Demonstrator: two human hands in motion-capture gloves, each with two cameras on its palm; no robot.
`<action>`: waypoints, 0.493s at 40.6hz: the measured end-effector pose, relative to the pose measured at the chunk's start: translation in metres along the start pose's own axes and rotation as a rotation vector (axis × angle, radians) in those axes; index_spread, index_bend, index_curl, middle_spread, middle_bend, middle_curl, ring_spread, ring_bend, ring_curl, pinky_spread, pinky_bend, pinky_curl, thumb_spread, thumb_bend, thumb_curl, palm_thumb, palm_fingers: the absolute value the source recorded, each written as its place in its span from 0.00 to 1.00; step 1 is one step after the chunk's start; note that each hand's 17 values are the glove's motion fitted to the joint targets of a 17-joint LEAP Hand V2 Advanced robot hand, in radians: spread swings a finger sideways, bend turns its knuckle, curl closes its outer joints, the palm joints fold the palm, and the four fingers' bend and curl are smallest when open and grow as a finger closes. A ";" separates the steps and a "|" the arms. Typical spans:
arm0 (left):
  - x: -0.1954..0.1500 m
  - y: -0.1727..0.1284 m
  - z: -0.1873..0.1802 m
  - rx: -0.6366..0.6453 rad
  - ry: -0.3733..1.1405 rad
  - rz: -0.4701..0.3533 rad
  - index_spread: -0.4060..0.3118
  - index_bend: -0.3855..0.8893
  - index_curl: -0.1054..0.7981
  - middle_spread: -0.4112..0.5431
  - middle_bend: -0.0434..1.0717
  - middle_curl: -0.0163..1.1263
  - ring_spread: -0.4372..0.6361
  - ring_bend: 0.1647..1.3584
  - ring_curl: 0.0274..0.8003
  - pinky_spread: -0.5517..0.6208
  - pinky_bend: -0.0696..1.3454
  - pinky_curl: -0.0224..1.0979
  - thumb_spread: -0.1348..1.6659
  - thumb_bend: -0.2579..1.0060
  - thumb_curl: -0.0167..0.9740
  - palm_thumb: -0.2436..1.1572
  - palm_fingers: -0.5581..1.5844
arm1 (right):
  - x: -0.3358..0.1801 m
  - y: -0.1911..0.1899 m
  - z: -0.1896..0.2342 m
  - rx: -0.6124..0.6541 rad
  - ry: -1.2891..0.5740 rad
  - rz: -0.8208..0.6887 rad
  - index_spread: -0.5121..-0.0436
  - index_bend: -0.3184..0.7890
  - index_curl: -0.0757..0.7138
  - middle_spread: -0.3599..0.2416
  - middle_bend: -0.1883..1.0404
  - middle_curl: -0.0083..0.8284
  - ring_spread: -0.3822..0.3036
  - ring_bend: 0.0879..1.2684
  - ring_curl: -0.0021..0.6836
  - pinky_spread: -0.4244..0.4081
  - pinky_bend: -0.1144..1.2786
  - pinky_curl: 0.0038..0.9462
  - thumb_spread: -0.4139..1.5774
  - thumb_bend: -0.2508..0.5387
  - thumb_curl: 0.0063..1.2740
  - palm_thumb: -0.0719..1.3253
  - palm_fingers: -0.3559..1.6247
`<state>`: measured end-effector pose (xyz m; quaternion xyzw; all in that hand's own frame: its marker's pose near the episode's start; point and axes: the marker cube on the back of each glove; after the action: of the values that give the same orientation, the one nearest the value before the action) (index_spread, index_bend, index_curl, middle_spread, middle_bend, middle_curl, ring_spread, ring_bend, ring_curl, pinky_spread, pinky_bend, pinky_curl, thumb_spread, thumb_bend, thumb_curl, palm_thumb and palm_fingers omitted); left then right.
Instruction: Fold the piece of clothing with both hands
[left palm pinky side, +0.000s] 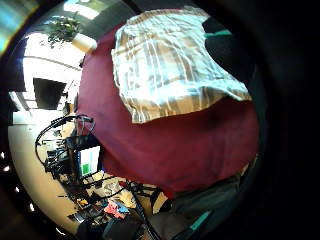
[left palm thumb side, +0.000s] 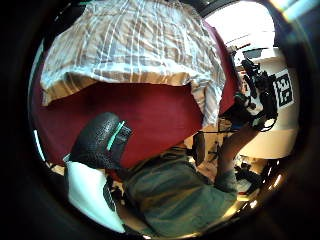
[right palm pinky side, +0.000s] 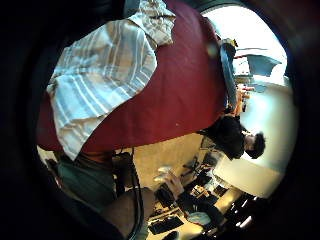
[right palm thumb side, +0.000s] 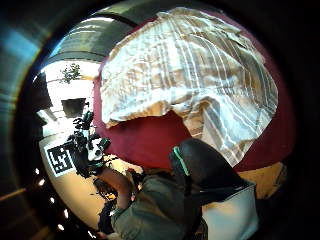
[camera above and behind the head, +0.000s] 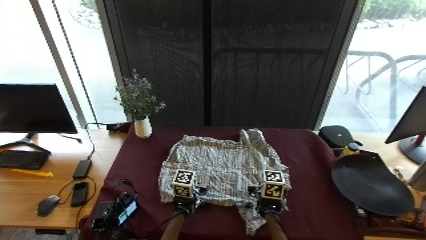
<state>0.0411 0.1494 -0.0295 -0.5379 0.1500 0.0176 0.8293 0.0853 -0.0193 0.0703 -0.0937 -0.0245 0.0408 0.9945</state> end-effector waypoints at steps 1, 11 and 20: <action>0.000 -0.003 0.007 -0.023 -0.003 -0.006 0.45 0.40 0.38 0.38 0.26 0.35 0.47 0.35 0.38 0.65 0.36 0.29 0.70 0.25 0.27 0.49 0.47 | 0.002 -0.003 0.006 -0.022 0.005 0.000 0.36 0.39 0.40 0.66 0.30 0.32 0.81 0.15 0.31 0.81 0.53 0.35 0.79 0.38 0.22 0.40 0.25; -0.002 0.006 0.016 -0.137 -0.072 -0.033 0.46 0.40 0.39 0.40 0.23 0.36 0.48 0.35 0.39 0.65 0.38 0.32 0.68 0.21 0.31 0.53 0.45 | 0.006 -0.028 0.053 -0.193 0.012 -0.026 0.39 0.39 0.38 0.65 0.31 0.35 0.81 0.18 0.35 0.79 0.56 0.37 0.75 0.31 0.24 0.44 0.23; -0.015 -0.003 0.036 -0.062 -0.041 -0.072 0.40 0.49 0.47 0.37 0.22 0.36 0.45 0.32 0.38 0.62 0.33 0.31 0.71 0.20 0.32 0.55 0.53 | 0.006 -0.044 0.066 -0.093 0.005 0.005 0.35 0.59 0.49 0.57 0.30 0.36 0.69 0.18 0.36 0.72 0.48 0.33 0.75 0.38 0.27 0.57 0.38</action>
<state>0.0357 0.1821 -0.0093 -0.5678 0.1127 0.0034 0.8154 0.0909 -0.0495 0.1437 -0.1398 -0.0234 0.0418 0.9890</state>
